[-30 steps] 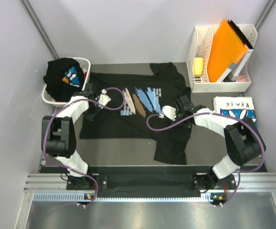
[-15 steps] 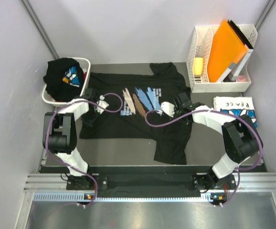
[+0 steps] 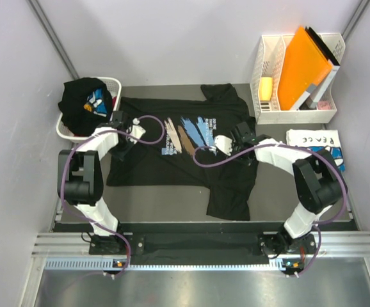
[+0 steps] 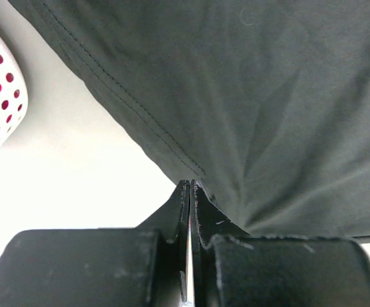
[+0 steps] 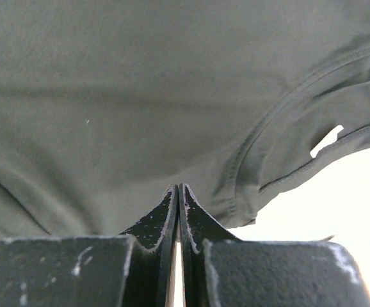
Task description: Fold and stack the t-shirts
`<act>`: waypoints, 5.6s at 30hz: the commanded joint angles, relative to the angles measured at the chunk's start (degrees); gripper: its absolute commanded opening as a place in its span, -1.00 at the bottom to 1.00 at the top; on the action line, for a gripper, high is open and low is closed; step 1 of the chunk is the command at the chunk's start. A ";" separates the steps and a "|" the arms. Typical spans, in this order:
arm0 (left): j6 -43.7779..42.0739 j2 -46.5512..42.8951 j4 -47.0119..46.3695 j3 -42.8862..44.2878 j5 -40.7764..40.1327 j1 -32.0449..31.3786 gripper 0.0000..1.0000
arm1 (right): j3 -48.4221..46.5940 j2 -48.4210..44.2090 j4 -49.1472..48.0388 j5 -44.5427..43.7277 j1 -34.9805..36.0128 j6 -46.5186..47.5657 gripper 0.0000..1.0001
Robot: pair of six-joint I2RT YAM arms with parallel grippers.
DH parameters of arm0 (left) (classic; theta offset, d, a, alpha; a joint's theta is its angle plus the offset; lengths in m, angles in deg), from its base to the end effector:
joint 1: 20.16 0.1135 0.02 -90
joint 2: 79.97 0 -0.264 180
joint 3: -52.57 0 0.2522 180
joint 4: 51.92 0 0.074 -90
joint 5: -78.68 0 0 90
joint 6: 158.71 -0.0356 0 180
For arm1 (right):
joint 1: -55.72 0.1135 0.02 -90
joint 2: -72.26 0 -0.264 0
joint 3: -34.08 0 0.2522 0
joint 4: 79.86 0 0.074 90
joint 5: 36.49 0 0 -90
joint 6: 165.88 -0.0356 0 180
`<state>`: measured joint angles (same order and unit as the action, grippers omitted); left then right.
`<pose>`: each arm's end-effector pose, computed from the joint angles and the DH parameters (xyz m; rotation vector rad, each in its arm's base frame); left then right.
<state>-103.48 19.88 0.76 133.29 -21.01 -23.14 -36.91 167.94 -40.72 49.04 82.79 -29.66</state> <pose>0.3373 -0.0116 0.1873 0.8888 2.7197 0.3587 0.2894 0.1448 0.1726 -1.5898 2.1781 -0.2080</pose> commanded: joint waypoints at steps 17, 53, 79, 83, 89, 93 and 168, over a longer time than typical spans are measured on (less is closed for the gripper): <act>-2.06 6.93 -4.99 0.01 -3.49 1.84 -1.00 | -5.17 6.44 -1.13 -0.27 -0.26 -3.15 -1.00; -2.85 -2.38 3.44 5.20 5.29 4.04 -1.00 | -5.43 8.47 -1.48 -6.60 -0.70 -0.43 -1.00; 1.10 -0.98 3.72 -2.36 2.49 4.74 -1.00 | -4.12 6.01 -1.92 -6.17 -0.70 -0.34 -1.00; 1.89 -0.19 2.92 -1.58 2.83 5.09 -1.00 | -4.03 5.92 -1.48 -6.25 -0.70 -0.60 -1.00; 1.63 -0.45 2.48 -0.51 3.54 5.27 -1.00 | -3.41 5.22 -1.74 -6.08 -0.62 -1.04 -1.00; 1.45 0.69 2.22 -1.65 4.77 5.27 -1.00 | -3.94 5.39 -1.48 -6.17 -0.61 -1.22 -1.00; -36.52 -25.24 -0.59 -22.84 19.36 6.24 -1.00 | 8.19 -11.84 7.84 2.18 12.74 4.94 -1.00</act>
<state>-140.26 -7.31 2.38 110.84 -4.20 -17.13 -27.32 154.06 -28.67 49.98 95.33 -24.07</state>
